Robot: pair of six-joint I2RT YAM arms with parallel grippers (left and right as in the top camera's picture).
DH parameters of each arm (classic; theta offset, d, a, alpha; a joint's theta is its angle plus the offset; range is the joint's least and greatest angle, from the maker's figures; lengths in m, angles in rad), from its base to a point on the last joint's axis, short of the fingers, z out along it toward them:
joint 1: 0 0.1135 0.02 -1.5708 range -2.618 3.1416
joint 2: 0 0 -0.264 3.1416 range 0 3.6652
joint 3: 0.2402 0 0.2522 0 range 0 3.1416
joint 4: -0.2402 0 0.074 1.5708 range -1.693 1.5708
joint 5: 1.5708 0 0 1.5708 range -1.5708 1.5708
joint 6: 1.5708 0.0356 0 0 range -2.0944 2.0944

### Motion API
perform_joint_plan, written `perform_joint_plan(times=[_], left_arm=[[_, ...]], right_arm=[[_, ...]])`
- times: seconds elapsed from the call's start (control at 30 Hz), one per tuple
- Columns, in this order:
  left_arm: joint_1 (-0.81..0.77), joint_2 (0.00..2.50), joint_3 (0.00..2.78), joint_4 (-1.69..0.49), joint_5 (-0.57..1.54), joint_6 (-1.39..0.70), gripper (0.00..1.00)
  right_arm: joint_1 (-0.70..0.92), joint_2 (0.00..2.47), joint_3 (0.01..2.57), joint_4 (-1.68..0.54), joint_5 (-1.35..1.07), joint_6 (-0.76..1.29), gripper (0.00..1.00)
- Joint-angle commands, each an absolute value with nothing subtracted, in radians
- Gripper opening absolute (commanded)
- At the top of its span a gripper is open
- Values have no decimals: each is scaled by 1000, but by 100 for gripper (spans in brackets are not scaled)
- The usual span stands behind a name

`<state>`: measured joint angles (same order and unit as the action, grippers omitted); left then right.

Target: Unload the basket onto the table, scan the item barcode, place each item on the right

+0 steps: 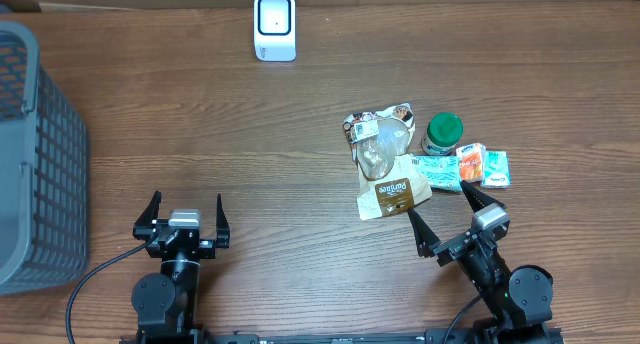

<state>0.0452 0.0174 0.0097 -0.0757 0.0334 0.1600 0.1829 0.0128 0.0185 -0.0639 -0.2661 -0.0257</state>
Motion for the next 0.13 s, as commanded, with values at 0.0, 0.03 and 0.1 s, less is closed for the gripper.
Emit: perform_joint_plan(times=[0.0, 0.03, 0.1], left_arm=[[39, 5, 5, -77, 26, 149, 99], [39, 5, 5, -77, 26, 149, 99], [39, 5, 5, -77, 26, 149, 99]], right_arm=[[176, 3, 8, -57, -271, -23, 100], [176, 3, 8, -57, -271, -23, 100], [176, 3, 8, -57, -271, -23, 100]])
